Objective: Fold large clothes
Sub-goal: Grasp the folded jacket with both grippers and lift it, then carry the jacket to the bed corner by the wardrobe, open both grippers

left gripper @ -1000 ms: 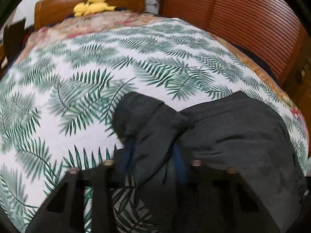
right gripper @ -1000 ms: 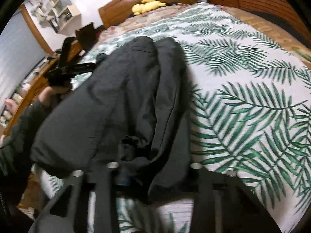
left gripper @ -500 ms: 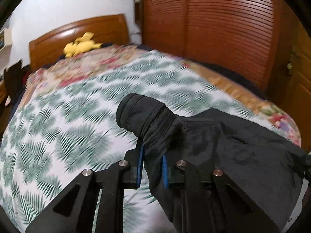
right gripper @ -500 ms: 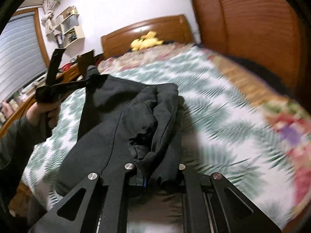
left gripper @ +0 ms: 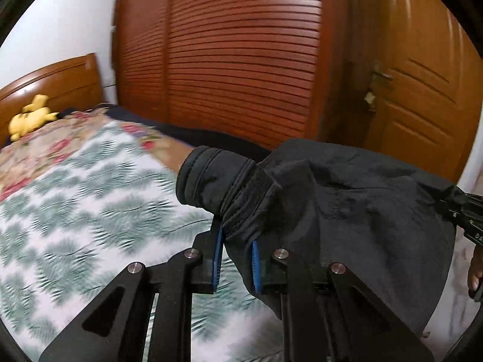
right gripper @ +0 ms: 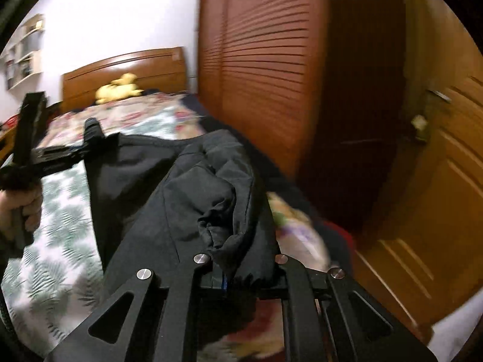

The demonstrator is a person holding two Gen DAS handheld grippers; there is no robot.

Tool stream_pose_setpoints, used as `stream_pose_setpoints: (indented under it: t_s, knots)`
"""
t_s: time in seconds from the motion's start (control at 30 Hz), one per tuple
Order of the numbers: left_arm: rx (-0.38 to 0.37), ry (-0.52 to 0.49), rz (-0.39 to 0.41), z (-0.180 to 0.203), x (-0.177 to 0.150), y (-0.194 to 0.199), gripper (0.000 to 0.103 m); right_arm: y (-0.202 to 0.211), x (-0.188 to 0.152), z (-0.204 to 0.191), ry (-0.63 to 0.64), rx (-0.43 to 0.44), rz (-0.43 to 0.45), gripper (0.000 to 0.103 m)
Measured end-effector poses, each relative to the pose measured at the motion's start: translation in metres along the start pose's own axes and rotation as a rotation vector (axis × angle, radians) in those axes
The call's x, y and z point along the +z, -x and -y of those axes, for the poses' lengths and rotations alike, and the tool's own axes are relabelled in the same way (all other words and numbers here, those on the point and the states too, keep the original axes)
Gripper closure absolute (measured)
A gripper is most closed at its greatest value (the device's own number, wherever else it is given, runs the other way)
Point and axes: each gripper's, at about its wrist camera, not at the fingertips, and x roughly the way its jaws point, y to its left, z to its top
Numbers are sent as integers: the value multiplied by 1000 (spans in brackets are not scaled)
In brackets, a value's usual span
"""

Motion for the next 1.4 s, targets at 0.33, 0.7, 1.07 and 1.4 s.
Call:
stream_pose_setpoints:
  t_s: [0.33, 0.7, 1.07, 1.4]
  knots:
    - [39, 11, -100, 20, -17, -35, 74, -54, -25, 55, -186, -141, -130, 64]
    - [15, -38, 18, 33, -16, 31, 24, -27, -5, 23, -111, -125, -28, 43]
    - [49, -60, 81, 42, -32, 106, 23, -90, -30, 52, -54, -52, -187, 44]
    - [89, -36, 101, 59, -53, 168, 23, -112, -27, 85, -102, -44, -226, 47]
